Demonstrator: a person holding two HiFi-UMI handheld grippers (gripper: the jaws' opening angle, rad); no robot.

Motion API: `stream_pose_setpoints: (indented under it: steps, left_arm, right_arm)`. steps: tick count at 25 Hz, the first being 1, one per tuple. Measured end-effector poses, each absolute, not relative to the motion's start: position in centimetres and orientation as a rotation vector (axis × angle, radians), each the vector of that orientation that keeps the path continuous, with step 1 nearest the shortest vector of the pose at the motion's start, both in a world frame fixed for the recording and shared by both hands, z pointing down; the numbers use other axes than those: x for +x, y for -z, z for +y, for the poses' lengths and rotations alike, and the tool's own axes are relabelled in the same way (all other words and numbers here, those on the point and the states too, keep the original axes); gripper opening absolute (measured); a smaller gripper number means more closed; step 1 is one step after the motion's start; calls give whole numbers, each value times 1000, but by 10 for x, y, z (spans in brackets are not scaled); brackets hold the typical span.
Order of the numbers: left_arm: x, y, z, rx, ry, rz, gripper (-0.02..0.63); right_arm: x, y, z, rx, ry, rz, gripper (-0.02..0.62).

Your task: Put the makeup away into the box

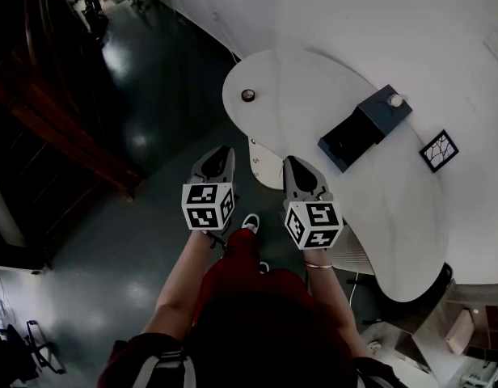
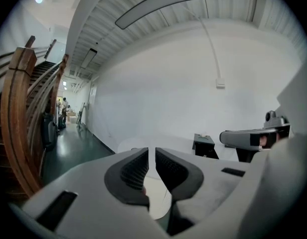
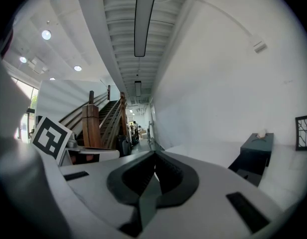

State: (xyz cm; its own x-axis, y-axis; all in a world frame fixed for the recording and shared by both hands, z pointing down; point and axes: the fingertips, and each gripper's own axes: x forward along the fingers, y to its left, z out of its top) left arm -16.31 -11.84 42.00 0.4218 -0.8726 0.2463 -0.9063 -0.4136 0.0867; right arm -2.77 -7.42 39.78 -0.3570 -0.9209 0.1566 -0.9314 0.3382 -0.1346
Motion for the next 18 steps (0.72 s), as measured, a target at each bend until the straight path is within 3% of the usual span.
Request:
stream_pose_setpoints:
  steps: [4,18]
  left_arm:
    - [-156,-433,-151,2471,-283,-1545,27]
    - [-143,-468,-274,2459,-426,-1447,143]
  right_arm:
    - [-20,-405,-103,1757,-323,-2501,14]
    - [-8,-423,-203,1790,-401,-2413,14]
